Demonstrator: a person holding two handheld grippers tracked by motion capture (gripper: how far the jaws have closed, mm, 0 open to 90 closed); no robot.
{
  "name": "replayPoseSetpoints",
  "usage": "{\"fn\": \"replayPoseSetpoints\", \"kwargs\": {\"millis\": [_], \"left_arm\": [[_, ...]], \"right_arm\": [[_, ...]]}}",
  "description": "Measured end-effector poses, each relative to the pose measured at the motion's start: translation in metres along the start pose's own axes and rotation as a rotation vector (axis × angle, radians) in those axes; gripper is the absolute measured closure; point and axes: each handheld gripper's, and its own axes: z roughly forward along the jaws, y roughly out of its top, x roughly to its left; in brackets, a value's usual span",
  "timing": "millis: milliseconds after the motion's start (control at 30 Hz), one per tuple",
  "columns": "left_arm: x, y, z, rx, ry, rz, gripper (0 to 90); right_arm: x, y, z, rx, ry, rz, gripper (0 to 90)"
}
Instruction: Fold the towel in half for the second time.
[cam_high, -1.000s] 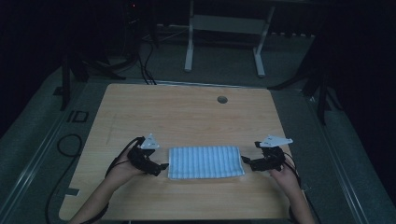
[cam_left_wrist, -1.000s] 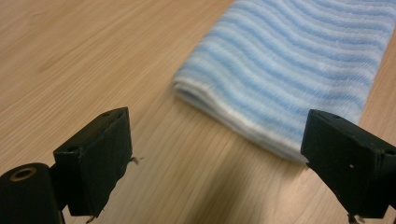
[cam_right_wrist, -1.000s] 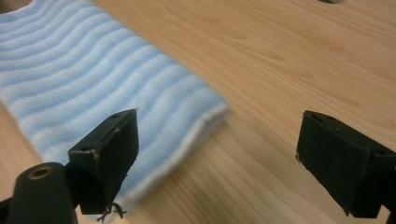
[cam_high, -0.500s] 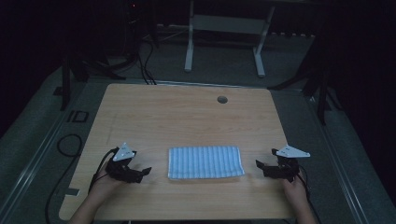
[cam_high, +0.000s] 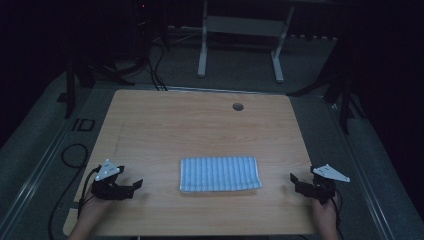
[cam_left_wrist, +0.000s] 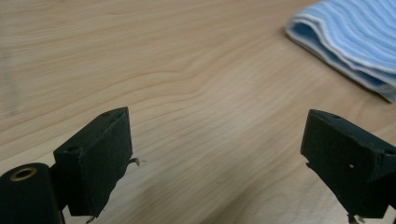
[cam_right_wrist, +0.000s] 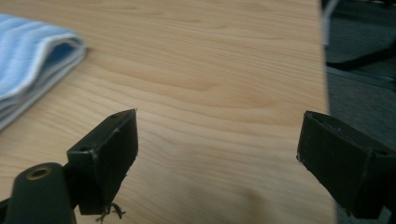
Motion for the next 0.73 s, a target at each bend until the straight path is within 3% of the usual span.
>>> {"fn": "replayPoseSetpoints", "kwargs": {"millis": [67,300,467,500,567,733], "left_arm": [[0.003,-0.002,-0.003,-0.015,0.032,-0.016,9.6],[0.014,-0.007,-0.012,-0.094,0.094,-0.111,9.7],[0.014,-0.007,-0.016,-0.127,0.132,-0.113,9.6],[0.014,-0.008,-0.017,-0.146,0.141,-0.119,9.6],[0.014,-0.008,-0.018,-0.159,0.156,-0.132,9.6],[0.017,-0.009,-0.021,-0.183,0.166,-0.162,9.7]], "right_arm": [[-0.003,-0.003,-0.002,-0.017,-0.036,0.02,12.2],[-0.011,-0.009,-0.002,-0.027,-0.067,0.085,12.2],[-0.014,-0.009,-0.003,-0.038,-0.087,0.109,11.4],[-0.017,-0.01,-0.002,-0.03,-0.089,0.144,11.0],[-0.019,-0.011,-0.003,-0.036,-0.086,0.158,11.0],[-0.019,-0.011,-0.002,-0.033,-0.085,0.166,11.0]]}}
